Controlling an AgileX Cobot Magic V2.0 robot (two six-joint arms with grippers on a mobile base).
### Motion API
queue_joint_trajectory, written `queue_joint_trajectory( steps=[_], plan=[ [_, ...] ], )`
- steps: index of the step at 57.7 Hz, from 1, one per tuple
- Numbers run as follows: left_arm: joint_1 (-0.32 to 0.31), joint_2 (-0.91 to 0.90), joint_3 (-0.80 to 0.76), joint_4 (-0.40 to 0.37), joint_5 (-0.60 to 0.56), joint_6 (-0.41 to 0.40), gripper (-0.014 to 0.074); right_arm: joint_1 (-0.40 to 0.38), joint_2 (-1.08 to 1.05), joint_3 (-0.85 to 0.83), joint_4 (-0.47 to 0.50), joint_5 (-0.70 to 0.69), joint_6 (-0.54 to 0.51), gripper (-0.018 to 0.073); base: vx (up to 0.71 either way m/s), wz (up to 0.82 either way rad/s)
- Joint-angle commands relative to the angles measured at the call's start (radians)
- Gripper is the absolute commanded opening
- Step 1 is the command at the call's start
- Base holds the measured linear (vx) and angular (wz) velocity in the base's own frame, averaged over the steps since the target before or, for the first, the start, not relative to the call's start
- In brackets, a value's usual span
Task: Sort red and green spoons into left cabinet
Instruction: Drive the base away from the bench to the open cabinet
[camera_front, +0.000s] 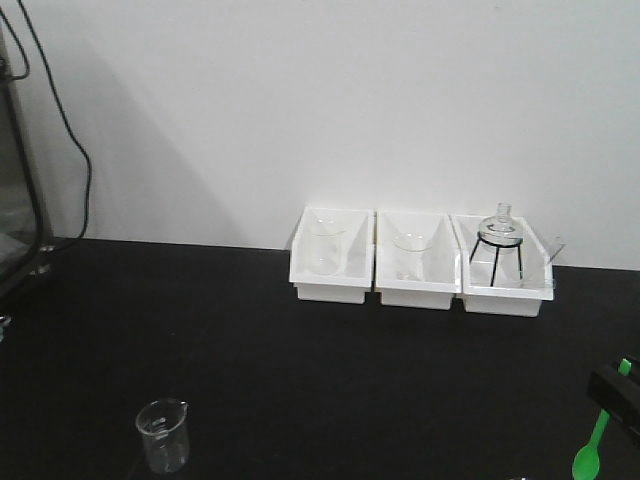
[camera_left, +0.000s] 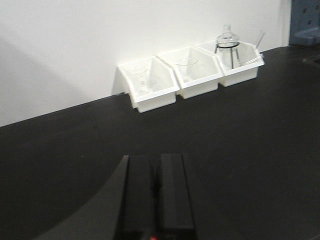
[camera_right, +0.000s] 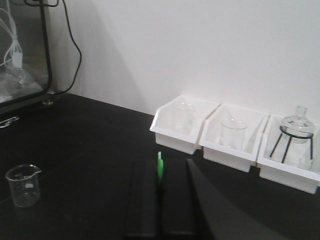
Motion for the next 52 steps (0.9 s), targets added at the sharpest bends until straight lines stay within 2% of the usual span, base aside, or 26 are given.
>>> queue_joint_trajectory(
  steps=[1,52],
  plan=[
    [-0.005,-0.001,-0.026,-0.017,-0.069,-0.005,-0.0001,0.002,-0.003,-0.029,0.009,0.014,0.001,-0.0003,-0.09,0.36],
    [-0.005,-0.001,-0.026,-0.017,-0.069,-0.005,-0.0001,0.002,-0.003,-0.029,0.009,0.015,0.001,-0.0003,-0.1,0.4]
  ],
)
